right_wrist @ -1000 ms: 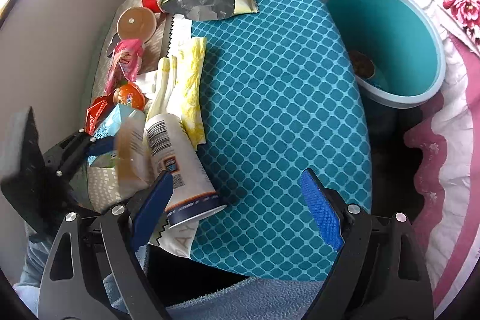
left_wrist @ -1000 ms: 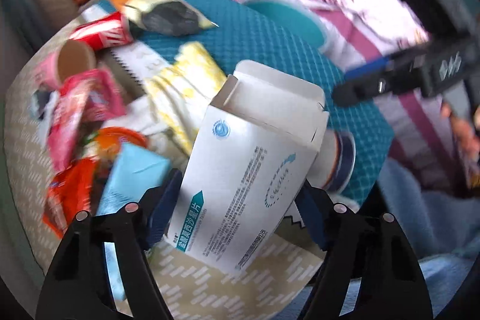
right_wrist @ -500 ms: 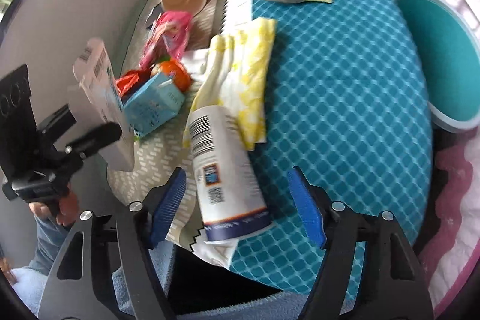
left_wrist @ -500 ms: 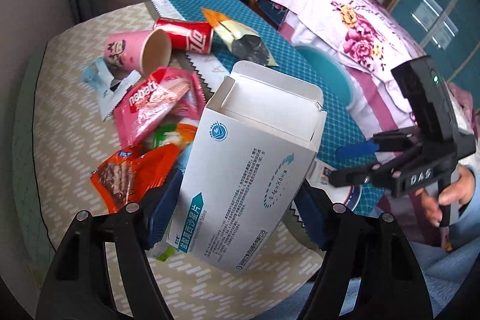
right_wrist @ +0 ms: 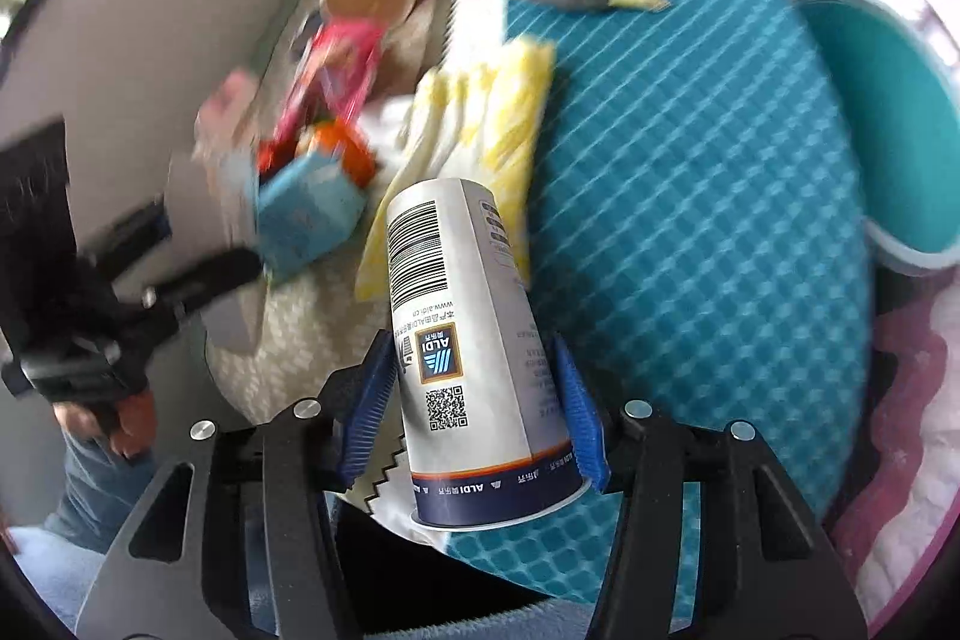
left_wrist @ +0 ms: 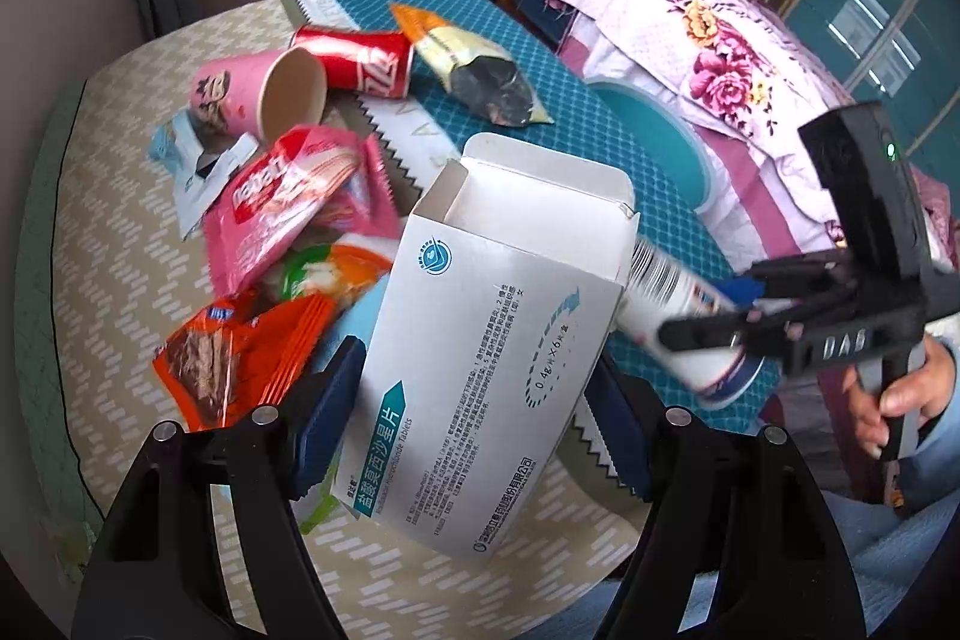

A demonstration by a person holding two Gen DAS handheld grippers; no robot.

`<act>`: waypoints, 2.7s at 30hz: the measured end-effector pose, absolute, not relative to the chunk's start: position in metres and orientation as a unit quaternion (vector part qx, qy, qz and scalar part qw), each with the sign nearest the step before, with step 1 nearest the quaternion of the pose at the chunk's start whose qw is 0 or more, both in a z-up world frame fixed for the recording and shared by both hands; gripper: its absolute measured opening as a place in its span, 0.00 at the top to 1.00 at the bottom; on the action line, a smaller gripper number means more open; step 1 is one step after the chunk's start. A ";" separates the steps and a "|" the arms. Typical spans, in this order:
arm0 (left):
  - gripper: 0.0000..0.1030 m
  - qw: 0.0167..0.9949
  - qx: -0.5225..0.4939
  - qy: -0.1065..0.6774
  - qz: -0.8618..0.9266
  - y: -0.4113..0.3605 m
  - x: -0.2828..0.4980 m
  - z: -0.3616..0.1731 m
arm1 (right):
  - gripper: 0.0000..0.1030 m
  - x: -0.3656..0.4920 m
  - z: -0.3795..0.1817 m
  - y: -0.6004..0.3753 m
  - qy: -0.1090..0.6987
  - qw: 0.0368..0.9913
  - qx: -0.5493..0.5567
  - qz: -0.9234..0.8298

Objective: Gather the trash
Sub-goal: 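Carry the box and container over the teal bin and drop both in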

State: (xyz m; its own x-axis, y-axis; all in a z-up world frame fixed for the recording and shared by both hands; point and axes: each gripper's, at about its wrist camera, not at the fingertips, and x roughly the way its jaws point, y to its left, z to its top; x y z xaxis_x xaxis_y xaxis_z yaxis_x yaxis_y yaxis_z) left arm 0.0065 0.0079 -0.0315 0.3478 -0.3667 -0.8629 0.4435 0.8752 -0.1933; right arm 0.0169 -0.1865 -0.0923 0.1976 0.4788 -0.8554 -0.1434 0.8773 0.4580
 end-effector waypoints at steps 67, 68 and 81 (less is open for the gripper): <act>0.22 0.773 0.112 0.573 -0.248 -0.283 0.164 -0.082 | 0.51 0.071 -0.105 -0.480 0.505 0.809 0.300 0.017; 0.22 0.772 0.112 0.575 -0.247 -0.282 0.163 -0.083 | 0.51 0.071 -0.104 -0.480 0.505 0.809 0.299 0.017; 0.12 0.786 0.082 0.557 -0.256 -0.257 0.156 -0.075 | 0.51 0.079 -0.094 -0.463 0.506 0.816 0.279 0.010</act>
